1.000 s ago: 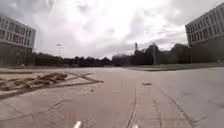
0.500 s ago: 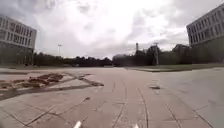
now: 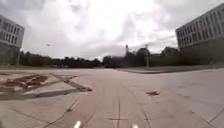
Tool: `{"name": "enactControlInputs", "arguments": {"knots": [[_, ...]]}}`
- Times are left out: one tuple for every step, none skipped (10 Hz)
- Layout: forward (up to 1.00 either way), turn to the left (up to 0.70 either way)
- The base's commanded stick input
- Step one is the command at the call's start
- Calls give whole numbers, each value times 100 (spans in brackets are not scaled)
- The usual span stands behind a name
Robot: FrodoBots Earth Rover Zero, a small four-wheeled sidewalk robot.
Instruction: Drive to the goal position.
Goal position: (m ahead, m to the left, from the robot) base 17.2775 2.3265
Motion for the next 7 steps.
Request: {"name": "enactControlInputs", "arguments": {"knots": [[100, 0], [100, 0], [100, 0], [100, 0], [100, 0], [100, 0], [100, 0]]}}
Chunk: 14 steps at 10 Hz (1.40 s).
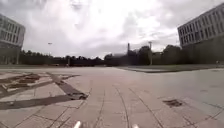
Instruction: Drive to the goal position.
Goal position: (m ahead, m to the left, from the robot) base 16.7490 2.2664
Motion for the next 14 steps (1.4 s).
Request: {"name": "enactControlInputs", "arguments": {"knots": [[100, 0], [100, 0], [100, 0], [100, 0], [100, 0], [100, 0], [100, 0], [100, 0], [100, 0], [100, 0], [100, 0], [100, 0], [100, 0], [100, 0]]}}
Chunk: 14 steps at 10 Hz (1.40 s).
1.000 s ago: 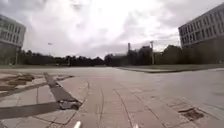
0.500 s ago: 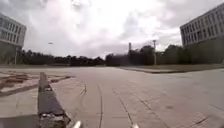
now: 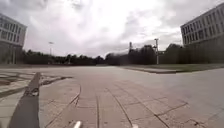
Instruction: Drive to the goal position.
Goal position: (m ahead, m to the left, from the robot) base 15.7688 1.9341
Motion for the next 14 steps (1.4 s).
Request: {"name": "enactControlInputs", "arguments": {"knots": [[100, 0], [100, 0], [100, 0], [100, 0], [100, 0], [100, 0], [100, 0], [100, 0], [100, 0], [100, 0], [100, 0], [100, 0], [100, 0], [100, 0]]}}
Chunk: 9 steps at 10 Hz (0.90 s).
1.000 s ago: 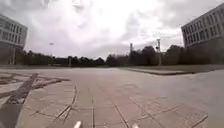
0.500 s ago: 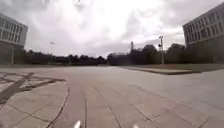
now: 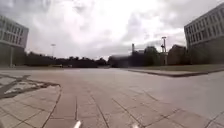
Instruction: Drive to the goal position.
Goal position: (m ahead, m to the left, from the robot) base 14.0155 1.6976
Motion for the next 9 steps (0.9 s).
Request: {"name": "enactControlInputs", "arguments": {"knots": [[100, 0], [100, 0], [100, 0], [100, 0], [100, 0], [100, 0], [100, 0], [100, 0], [100, 0]]}}
